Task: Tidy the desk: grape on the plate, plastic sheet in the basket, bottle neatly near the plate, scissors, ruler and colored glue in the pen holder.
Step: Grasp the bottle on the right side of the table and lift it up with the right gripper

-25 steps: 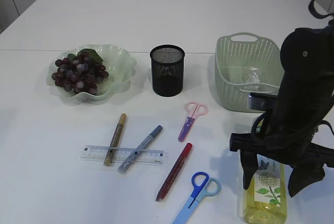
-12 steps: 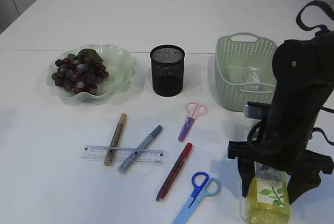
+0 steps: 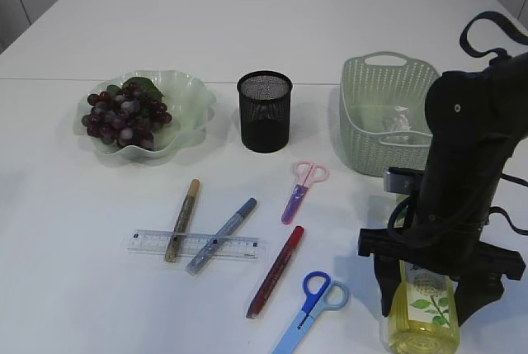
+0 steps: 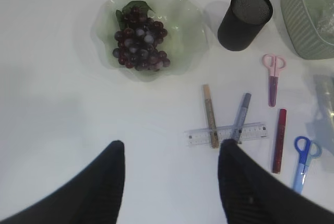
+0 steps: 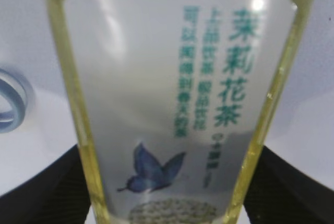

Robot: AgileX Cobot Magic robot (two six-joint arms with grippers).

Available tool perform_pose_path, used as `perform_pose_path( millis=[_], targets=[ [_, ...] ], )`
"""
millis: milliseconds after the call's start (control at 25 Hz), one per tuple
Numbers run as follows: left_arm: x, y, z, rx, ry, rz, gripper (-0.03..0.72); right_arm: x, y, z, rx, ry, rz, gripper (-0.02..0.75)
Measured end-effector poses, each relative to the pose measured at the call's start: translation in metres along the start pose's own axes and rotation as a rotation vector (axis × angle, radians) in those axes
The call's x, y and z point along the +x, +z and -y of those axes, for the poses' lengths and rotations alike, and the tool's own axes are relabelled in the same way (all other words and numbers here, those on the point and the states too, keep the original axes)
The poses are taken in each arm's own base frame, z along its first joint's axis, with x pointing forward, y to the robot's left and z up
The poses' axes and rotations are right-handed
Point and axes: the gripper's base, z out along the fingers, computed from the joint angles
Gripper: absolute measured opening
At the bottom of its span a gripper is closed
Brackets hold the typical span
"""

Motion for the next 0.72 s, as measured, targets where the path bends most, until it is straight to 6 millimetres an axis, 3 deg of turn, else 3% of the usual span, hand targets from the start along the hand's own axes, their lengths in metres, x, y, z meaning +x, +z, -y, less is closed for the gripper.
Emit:
perform_pose_path(
  millis=[400,720],
  targets=[
    [0.0000,0.0000,-0.0002,-0.002,0.001,0.000,0.415,-0.0014,0.0022,-0.0005,-0.002,0.005,0.002,0.596],
    [0.0000,0.0000,-0.0002,-0.002,0.001,0.000,0.415,-0.0017,0.0017,-0.0008,-0.003,0.004,0.004,0.485]
  ],
)
